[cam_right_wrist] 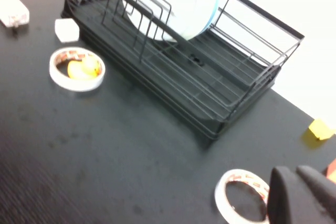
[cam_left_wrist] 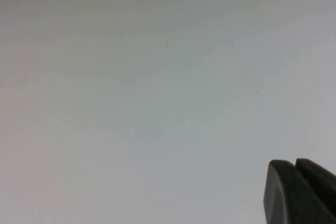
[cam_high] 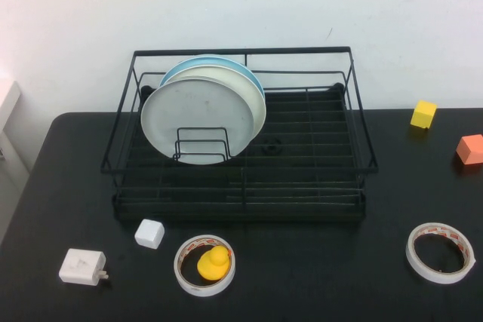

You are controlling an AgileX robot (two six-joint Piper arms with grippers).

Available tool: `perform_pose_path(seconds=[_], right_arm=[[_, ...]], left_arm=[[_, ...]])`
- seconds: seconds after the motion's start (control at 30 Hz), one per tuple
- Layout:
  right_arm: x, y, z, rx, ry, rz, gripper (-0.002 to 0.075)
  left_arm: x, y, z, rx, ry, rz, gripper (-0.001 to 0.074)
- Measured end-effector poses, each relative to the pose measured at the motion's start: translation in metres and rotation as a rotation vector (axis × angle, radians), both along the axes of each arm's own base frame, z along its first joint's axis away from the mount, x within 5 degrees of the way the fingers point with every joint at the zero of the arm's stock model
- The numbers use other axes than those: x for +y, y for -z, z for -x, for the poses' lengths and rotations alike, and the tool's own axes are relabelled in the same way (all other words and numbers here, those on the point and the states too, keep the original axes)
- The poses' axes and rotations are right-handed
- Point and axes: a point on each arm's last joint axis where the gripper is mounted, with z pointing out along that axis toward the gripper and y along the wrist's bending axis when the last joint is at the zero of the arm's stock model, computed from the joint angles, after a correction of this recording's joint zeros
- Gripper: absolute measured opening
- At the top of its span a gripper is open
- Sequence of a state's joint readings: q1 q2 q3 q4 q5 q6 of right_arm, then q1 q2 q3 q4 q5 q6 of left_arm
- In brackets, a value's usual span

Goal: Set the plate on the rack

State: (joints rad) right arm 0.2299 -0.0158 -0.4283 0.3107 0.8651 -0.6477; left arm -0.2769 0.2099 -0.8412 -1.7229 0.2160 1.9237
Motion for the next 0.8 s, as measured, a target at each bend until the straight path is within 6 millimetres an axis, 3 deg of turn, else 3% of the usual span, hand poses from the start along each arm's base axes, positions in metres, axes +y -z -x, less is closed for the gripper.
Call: perform_pose_path(seconds=[0.2, 0.33, 0.57, 0.8], right_arm=[[0.002, 0.002, -0.004, -0.021, 0.005, -0.039, 0.0000], [0.002, 0.001, -0.004, -0.022, 0.005, -0.046, 0.0000], [0.002, 0.001, -0.004, -0.023, 0.004, -0.049, 0.0000], [0.002, 0.001, -0.004, -0.022, 0.003, -0.051, 0.0000]], left_arm=[[-0.008, 0.034, -0.021, 0.102, 0.016, -0.037, -0.0001], [-0.012, 0.067, -0.045, 0.269, 0.052, 0.017, -0.0001], [-0.017, 0.146, -0.083, 0.733, 0.225, 0.371, -0.0001], [-0.021, 0.212, -0.096, 1.058, 0.330, 0.643, -0.0001]])
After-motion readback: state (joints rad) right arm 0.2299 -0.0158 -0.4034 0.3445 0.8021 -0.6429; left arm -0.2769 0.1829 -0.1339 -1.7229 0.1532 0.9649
